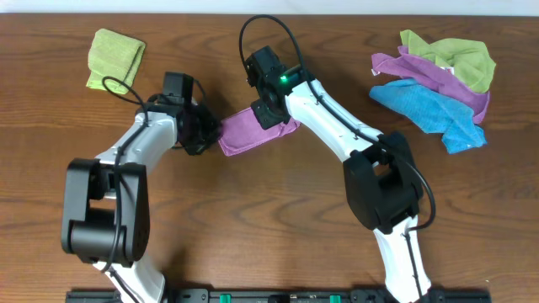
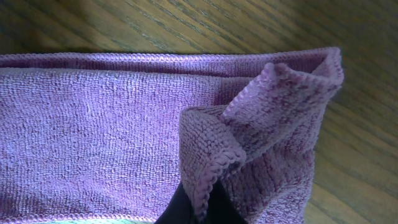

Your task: Fold the cloth

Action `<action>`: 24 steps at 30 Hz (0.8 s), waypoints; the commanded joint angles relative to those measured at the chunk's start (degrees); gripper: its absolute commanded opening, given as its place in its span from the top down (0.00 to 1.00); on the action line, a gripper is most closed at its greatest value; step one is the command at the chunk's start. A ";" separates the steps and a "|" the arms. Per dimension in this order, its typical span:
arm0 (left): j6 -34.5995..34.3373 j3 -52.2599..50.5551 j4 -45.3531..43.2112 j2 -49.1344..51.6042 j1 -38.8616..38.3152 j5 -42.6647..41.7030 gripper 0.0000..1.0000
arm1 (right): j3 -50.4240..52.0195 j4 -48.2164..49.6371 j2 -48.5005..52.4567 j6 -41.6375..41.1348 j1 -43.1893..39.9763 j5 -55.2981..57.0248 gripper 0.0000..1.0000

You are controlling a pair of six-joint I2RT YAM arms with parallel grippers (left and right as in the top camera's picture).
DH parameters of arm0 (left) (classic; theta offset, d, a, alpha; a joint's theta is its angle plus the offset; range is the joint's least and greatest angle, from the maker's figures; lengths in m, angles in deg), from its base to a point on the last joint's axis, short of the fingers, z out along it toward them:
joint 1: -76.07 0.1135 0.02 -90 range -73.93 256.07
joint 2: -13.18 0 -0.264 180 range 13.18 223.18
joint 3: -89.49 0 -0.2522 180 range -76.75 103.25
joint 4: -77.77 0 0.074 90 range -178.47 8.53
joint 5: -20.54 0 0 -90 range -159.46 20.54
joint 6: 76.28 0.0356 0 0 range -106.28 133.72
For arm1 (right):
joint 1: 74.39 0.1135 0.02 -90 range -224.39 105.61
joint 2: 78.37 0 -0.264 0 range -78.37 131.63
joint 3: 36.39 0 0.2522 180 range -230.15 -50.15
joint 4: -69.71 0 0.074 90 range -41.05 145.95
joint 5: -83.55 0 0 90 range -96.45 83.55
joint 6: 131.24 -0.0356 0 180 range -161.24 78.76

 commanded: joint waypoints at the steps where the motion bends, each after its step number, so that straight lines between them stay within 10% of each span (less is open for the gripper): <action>1: -1.49 -0.13 -0.37 1.77 0.04 -0.46 0.94 | 0.26 -0.15 0.52 -0.26 0.04 -0.28 0.99; 24: -1.75 -0.13 -0.33 4.50 -0.02 -0.02 0.94 | -0.39 -1.38 -4.57 -0.24 4.02 -8.41 0.99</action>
